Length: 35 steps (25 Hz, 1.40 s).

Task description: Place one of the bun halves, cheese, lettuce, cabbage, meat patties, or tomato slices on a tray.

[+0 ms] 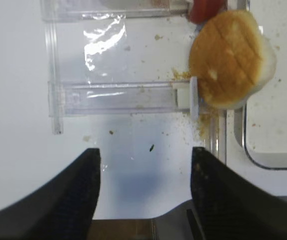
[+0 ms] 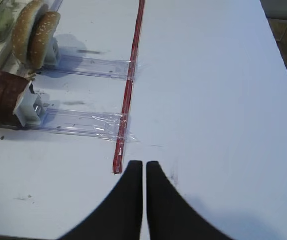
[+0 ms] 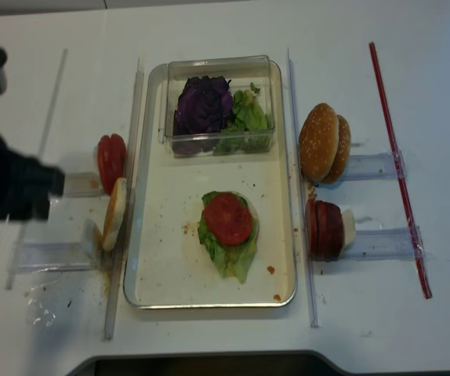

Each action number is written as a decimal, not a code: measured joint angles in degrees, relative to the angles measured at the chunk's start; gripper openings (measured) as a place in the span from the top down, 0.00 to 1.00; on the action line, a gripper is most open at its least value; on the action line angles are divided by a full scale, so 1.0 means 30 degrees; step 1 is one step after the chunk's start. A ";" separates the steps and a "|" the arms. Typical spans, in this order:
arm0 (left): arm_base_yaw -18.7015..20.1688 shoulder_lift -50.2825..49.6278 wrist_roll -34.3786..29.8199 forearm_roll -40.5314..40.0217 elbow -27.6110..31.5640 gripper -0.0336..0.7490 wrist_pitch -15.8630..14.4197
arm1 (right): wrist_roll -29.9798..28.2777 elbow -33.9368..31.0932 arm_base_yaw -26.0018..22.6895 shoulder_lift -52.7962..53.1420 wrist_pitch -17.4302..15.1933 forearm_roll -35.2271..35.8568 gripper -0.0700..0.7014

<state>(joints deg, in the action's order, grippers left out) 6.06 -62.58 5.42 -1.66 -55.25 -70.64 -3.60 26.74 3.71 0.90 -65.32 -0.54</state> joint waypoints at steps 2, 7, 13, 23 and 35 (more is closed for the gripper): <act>0.0000 0.1306 0.0000 0.0000 0.0967 0.47 -0.0041 | 0.0000 0.0000 0.0000 0.0000 0.0000 0.0000 0.85; 0.0000 0.4714 0.0000 0.0000 0.2581 0.47 -0.0164 | 0.0000 0.0000 0.0000 0.0000 0.0000 0.0000 0.85; 0.0000 0.8076 -0.0396 0.0000 0.3943 0.47 -0.0333 | 0.0000 0.0000 0.0000 0.0000 0.0000 0.0000 0.85; 0.0000 1.3322 -0.1287 -0.0039 0.6786 0.47 -0.0443 | 0.0000 0.0000 0.0000 0.0000 0.0000 0.0000 0.85; -0.0060 1.9208 -0.1650 -0.0383 0.8341 0.48 -0.0718 | -0.0034 0.0000 0.0000 0.0000 0.0000 0.0000 0.85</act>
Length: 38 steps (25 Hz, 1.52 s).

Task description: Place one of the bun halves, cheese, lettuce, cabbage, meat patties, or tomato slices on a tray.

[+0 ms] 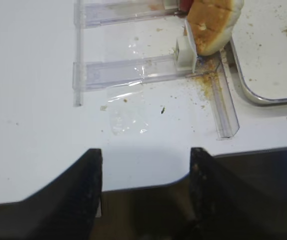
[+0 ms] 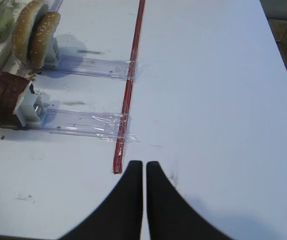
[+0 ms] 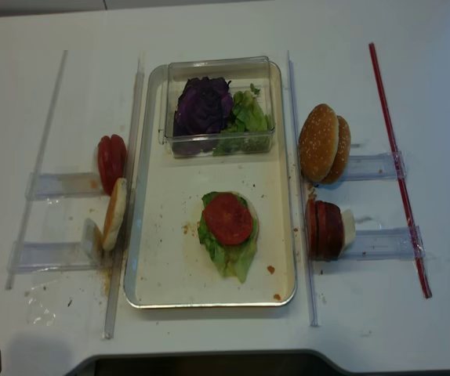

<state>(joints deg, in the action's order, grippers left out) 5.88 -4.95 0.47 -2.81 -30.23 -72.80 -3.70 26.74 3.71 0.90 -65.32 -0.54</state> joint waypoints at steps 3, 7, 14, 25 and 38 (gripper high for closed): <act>0.0000 0.0759 -0.0424 0.0000 0.0044 0.49 0.0143 | 0.0000 0.0000 0.0000 0.0000 0.0000 0.0000 0.85; 0.0000 0.0928 -0.0745 0.0242 0.0413 0.49 0.1009 | 0.0000 0.0000 0.0000 0.0000 0.0000 0.0000 0.85; 0.0000 0.0928 -0.0827 0.0351 0.0895 0.49 0.1734 | 0.0000 0.0000 0.0000 0.0000 0.0000 0.0000 0.85; 0.0000 0.0928 -0.0716 0.0351 0.0895 0.50 0.1779 | -0.0035 0.0000 0.0000 0.0000 0.0000 0.0000 0.85; 0.0000 0.0928 -0.0689 0.0351 0.0895 0.50 0.1779 | -0.0035 0.0000 0.0000 0.0000 0.0000 0.0000 0.85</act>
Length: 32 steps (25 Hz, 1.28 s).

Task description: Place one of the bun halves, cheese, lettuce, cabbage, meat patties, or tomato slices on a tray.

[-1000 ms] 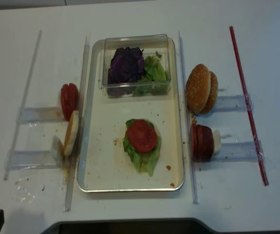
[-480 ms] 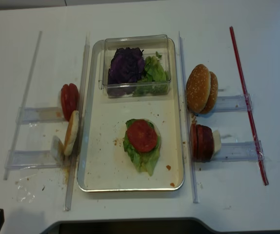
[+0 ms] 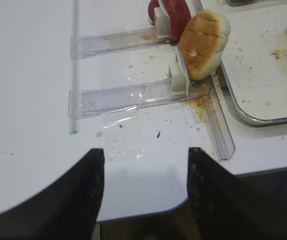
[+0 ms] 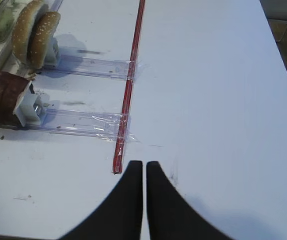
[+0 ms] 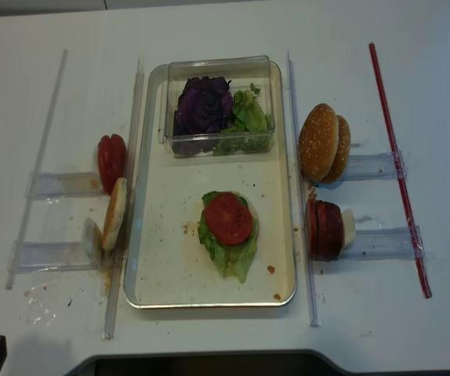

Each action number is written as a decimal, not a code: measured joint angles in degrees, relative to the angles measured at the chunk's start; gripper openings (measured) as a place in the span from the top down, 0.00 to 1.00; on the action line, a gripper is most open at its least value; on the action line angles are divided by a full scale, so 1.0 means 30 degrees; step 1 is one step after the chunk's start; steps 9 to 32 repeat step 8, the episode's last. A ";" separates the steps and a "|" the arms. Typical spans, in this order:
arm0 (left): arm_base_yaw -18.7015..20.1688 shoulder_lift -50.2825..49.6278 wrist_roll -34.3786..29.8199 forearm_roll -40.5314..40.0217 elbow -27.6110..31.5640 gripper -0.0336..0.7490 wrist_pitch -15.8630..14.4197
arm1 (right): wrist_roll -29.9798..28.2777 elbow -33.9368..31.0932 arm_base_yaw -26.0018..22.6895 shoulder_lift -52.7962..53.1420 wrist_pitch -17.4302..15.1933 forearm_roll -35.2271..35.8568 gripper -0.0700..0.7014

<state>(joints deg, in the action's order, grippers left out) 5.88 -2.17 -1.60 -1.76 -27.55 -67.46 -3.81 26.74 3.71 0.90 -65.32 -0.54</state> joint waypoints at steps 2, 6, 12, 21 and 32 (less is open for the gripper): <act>0.0000 0.0000 0.0000 0.0000 0.0000 0.50 0.0000 | 0.0000 0.0000 0.0000 0.0000 0.0000 0.0000 0.85; 0.0000 0.0000 0.0000 0.0000 0.0000 0.50 0.0000 | 0.0000 0.0000 0.0000 0.0000 0.0000 0.0000 0.85; 0.0000 0.0000 0.0000 0.0000 0.0000 0.50 0.0000 | 0.0000 0.0000 0.0000 0.0000 0.0000 0.0000 0.85; 0.0000 0.0000 0.0000 0.0000 0.0000 0.50 0.0000 | 0.0000 0.0000 0.0000 0.0000 0.0000 0.0000 0.85; 0.0000 0.0000 0.0000 0.0000 0.0000 0.50 0.0000 | 0.0000 0.0000 0.0000 0.0000 0.0000 0.0000 0.85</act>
